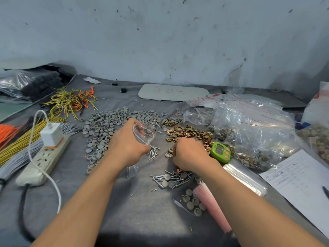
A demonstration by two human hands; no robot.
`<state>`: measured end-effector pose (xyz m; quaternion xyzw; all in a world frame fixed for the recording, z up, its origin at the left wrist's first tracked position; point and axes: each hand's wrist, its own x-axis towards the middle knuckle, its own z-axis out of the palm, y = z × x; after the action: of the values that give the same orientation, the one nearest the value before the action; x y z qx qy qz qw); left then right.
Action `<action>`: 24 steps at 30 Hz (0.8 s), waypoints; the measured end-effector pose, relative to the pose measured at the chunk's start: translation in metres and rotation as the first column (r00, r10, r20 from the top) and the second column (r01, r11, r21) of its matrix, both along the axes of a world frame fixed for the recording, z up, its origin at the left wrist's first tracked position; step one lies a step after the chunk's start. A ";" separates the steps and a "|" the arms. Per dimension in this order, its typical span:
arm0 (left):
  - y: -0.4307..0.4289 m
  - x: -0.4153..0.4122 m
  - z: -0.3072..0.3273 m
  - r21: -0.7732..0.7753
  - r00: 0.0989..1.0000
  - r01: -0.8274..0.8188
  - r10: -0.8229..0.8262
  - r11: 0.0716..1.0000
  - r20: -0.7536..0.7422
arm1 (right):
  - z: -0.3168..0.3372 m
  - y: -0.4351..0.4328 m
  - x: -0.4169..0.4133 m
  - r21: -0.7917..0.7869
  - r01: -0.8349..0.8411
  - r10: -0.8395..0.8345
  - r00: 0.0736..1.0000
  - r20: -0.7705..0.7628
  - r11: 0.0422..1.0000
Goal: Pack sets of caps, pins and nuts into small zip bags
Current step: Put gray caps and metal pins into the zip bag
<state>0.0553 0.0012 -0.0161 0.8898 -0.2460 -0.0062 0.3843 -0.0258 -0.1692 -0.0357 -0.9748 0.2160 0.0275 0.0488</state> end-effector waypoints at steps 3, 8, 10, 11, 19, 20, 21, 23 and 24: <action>-0.002 0.000 -0.001 0.021 1.000 -0.004 0.003 1.000 0.015 | 0.001 0.004 0.001 -0.045 -0.010 0.009 1.000 -0.019 0.999; 0.001 0.002 -0.003 0.041 1.000 0.001 -0.001 0.999 0.022 | 0.002 0.005 0.002 0.054 0.017 -0.019 0.999 0.033 0.998; 0.001 0.003 -0.004 0.054 1.000 0.004 -0.006 0.999 0.026 | 0.006 0.000 0.000 0.298 0.033 -0.078 0.987 0.139 0.954; 0.000 0.003 -0.004 0.060 1.000 0.006 -0.008 0.998 0.029 | 0.010 -0.002 -0.002 0.472 0.015 -0.129 0.969 0.212 0.882; -0.012 -0.003 -0.007 0.097 0.996 0.071 -0.076 0.993 0.052 | 0.029 0.000 -0.011 0.963 -0.262 -0.283 0.930 0.235 -0.061; -0.012 -0.004 -0.007 0.096 0.995 0.082 -0.087 0.992 0.049 | 0.029 0.000 -0.011 0.962 -0.260 -0.278 0.934 0.227 -0.087; -0.012 -0.004 -0.007 0.094 0.994 0.093 -0.098 0.991 0.048 | 0.029 0.001 -0.012 0.960 -0.262 -0.270 0.935 0.228 -0.096; -0.011 -0.006 -0.006 0.087 0.992 0.113 -0.117 0.990 0.049 | 0.030 0.000 -0.012 0.961 -0.268 -0.254 0.936 0.243 -0.069; -0.011 -0.007 -0.006 0.088 0.990 0.123 -0.128 0.988 0.053 | 0.030 0.000 -0.013 0.961 -0.271 -0.249 0.935 0.253 -0.045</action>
<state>0.0487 -0.0097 -0.0219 0.8877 -0.3123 -0.0150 0.3380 -0.0383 -0.1694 -0.0059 -0.6221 0.1072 -0.0005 0.7756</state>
